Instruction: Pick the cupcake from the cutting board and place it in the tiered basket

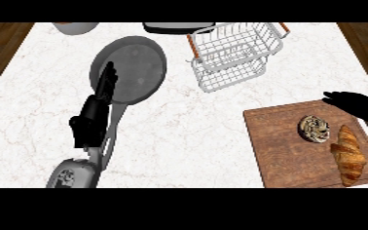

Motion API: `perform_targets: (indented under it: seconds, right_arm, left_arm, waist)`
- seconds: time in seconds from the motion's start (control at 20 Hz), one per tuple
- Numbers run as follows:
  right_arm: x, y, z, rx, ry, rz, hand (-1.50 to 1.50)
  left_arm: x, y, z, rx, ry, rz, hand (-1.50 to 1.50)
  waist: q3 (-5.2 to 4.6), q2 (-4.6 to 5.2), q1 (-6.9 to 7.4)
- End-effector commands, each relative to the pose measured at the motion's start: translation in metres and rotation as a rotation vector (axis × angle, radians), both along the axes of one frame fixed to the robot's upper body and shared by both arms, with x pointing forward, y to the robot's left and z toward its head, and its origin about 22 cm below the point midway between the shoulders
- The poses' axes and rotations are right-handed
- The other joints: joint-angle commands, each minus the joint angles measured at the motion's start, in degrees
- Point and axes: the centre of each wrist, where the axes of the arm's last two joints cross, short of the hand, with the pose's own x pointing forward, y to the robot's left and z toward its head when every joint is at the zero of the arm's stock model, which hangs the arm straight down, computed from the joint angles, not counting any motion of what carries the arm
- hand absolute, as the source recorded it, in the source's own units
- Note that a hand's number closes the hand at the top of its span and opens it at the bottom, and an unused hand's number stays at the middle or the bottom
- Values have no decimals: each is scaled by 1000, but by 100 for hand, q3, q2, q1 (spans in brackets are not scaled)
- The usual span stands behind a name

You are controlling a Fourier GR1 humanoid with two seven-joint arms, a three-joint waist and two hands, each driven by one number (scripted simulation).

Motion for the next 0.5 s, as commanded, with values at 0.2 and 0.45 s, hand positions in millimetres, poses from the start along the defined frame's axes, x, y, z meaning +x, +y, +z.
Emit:
perform_targets:
  seconds: [0.2, 0.45]
  right_arm:
    - [6, 12, -13, 14, 69, 11, -150]
    - [7, 27, -4, 7, 71, 20, -150]
  left_arm:
    - [7, -4, 2, -3, -12, -8, 0]
    - [-5, -11, -8, -5, -5, 0, 0]
  waist:
    - [1, 1, -11]
    - [0, -3, -13]
